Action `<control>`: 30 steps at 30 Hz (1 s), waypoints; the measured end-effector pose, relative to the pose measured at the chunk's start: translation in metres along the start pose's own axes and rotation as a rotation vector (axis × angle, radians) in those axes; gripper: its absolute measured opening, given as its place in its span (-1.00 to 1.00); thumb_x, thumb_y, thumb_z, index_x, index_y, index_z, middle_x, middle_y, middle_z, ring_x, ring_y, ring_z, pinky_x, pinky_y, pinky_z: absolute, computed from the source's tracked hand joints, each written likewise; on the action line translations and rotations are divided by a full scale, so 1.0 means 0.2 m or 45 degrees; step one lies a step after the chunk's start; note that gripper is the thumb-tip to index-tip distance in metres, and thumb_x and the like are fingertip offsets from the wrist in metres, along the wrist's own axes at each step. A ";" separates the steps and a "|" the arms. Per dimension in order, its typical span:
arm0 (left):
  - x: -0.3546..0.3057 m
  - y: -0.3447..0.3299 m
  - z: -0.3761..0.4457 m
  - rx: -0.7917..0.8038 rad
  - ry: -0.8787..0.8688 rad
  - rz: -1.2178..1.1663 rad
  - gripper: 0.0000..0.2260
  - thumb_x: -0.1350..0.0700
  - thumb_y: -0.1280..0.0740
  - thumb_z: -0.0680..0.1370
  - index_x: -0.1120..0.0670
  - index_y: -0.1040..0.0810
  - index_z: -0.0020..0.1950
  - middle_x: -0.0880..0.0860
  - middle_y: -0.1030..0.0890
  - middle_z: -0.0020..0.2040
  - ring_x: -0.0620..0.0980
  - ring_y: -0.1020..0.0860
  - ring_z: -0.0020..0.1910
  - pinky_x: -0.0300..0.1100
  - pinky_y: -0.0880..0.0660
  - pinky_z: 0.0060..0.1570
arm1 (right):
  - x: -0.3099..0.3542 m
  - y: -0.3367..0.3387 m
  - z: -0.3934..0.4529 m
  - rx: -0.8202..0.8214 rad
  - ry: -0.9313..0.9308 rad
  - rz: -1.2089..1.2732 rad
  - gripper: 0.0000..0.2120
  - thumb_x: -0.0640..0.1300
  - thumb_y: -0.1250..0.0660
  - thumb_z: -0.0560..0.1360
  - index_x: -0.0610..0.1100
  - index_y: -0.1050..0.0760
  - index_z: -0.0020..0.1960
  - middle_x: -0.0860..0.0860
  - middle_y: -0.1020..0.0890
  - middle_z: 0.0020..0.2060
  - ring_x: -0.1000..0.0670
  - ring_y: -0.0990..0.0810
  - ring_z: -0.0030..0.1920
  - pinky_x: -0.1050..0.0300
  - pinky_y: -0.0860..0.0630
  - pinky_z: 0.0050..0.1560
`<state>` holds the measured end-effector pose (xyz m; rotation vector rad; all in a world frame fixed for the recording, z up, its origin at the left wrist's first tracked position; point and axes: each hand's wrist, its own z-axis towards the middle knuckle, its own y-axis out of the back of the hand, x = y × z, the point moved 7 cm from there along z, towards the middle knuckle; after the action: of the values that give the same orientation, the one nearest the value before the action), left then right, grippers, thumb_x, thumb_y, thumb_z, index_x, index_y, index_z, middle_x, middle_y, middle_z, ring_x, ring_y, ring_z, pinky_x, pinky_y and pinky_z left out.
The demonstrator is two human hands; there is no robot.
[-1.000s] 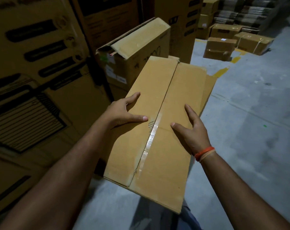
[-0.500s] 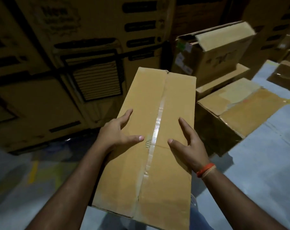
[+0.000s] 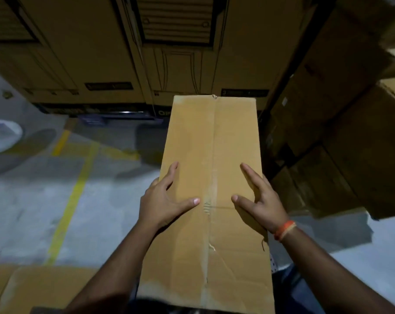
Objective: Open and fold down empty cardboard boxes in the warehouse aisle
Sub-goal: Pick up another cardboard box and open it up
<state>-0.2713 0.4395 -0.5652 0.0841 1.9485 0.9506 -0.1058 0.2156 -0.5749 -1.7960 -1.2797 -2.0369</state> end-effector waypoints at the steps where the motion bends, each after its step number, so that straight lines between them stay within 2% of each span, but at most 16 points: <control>1: 0.04 -0.08 -0.03 -0.011 -0.001 -0.007 -0.01 -0.44 -0.51 0.24 -0.51 0.00 0.53 -0.09 -0.45 0.44 0.00 -0.46 0.39 -0.04 -0.48 0.28 | -0.09 -0.01 -0.03 -0.005 0.005 -0.020 -0.20 -0.02 -0.54 0.45 0.17 -0.22 0.57 0.14 -0.29 0.50 0.50 -0.24 0.33 0.53 -0.23 0.26; 4: 0.13 -0.26 -0.11 -0.043 -0.010 -0.015 0.00 -0.43 -0.51 0.25 -0.50 0.01 0.54 -0.07 -0.44 0.46 0.01 -0.45 0.41 -0.05 -0.46 0.26 | -0.26 -0.04 -0.10 0.001 0.036 -0.027 -0.21 -0.07 -0.53 0.46 0.16 -0.22 0.57 0.11 -0.30 0.49 0.45 -0.28 0.33 0.47 -0.27 0.28; 6: 0.17 -0.35 -0.19 -0.067 -0.015 -0.026 0.01 -0.42 -0.52 0.25 -0.49 0.01 0.55 -0.06 -0.43 0.46 0.01 -0.45 0.41 -0.05 -0.45 0.26 | -0.32 -0.05 -0.17 0.019 0.068 -0.036 -0.22 -0.06 -0.54 0.46 0.20 -0.22 0.56 0.08 -0.31 0.49 0.25 -0.33 0.38 0.21 -0.34 0.40; 8: 0.20 -0.42 -0.26 -0.073 -0.022 0.001 0.02 -0.40 -0.53 0.26 -0.46 0.02 0.56 -0.04 -0.44 0.46 0.02 -0.45 0.40 -0.07 -0.45 0.24 | -0.37 -0.04 -0.25 0.027 0.063 -0.061 -0.22 -0.02 -0.54 0.46 0.31 -0.20 0.51 0.06 -0.31 0.46 0.04 -0.34 0.41 -0.06 -0.37 0.44; 10: 0.22 -0.47 -0.35 -0.083 -0.013 0.042 0.03 -0.42 -0.52 0.26 -0.44 0.02 0.57 -0.03 -0.44 0.45 0.02 -0.46 0.40 -0.08 -0.45 0.23 | -0.41 -0.04 -0.34 0.043 0.032 -0.085 -0.23 0.01 -0.53 0.46 0.38 -0.16 0.46 0.04 -0.31 0.42 -0.05 -0.35 0.40 -0.14 -0.37 0.43; 14: 0.33 -0.54 -0.45 -0.086 -0.016 0.056 0.07 -0.52 -0.45 0.18 -0.44 0.04 0.57 -0.08 -0.48 0.45 -0.01 -0.46 0.41 -0.04 -0.50 0.28 | -0.44 -0.09 -0.44 0.074 0.031 -0.129 -0.24 0.06 -0.52 0.46 0.39 -0.13 0.45 0.01 -0.31 0.43 -0.05 -0.35 0.39 -0.02 -0.35 0.41; 20: 0.52 -0.65 -0.26 -0.054 0.040 0.103 0.09 -0.48 -0.48 0.18 -0.44 0.05 0.57 -0.02 -0.44 0.46 0.00 -0.45 0.41 -0.06 -0.48 0.30 | -0.70 -0.29 -0.30 0.148 -0.035 -0.156 -0.25 0.31 -0.42 0.34 0.67 -0.04 0.34 0.02 -0.25 0.45 -0.11 -0.34 0.41 -0.19 -0.38 0.42; 23: 0.60 -0.76 -0.05 0.036 0.079 0.187 0.14 -0.49 -0.48 0.16 -0.40 0.08 0.60 0.06 -0.34 0.55 0.06 -0.42 0.45 -0.03 -0.44 0.36 | -0.89 -0.36 -0.17 0.205 -0.158 -0.216 -0.22 0.21 -0.46 0.41 0.54 -0.06 0.43 0.00 -0.17 0.50 -0.17 -0.31 0.46 -0.13 -0.35 0.46; 26: 0.67 -0.90 0.14 0.164 0.126 0.270 0.14 -0.38 -0.54 0.26 -0.32 0.13 0.62 0.10 -0.39 0.47 0.11 -0.46 0.38 -0.06 -0.45 0.31 | -1.06 -0.43 -0.06 0.289 -0.274 -0.283 -0.16 0.09 -0.50 0.44 0.30 -0.10 0.57 -0.03 -0.05 0.55 -0.20 -0.26 0.50 0.00 -0.24 0.49; 28: 0.75 -0.98 0.23 0.254 0.165 0.311 0.16 -0.36 -0.56 0.27 -0.36 0.19 0.60 0.14 -0.35 0.45 0.14 -0.46 0.36 -0.08 -0.43 0.30 | -1.17 -0.51 -0.03 0.326 -0.326 -0.345 -0.11 0.11 -0.52 0.42 0.28 -0.06 0.58 -0.02 0.07 0.57 -0.20 -0.23 0.52 0.07 -0.20 0.50; 30: 0.80 -1.04 0.30 0.337 0.168 0.278 0.21 -0.37 -0.60 0.19 -0.45 0.23 0.55 0.21 -0.26 0.50 0.21 -0.42 0.41 -0.07 -0.41 0.34 | -1.25 -0.54 -0.01 0.274 -0.361 -0.391 -0.05 0.19 -0.52 0.40 0.32 0.00 0.59 -0.02 0.14 0.58 -0.21 -0.24 0.52 0.05 -0.23 0.50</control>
<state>-0.2510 0.3951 -0.8304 0.4019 2.2131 0.8491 -0.1033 0.1788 -0.8451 -1.9344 -1.8792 -1.7297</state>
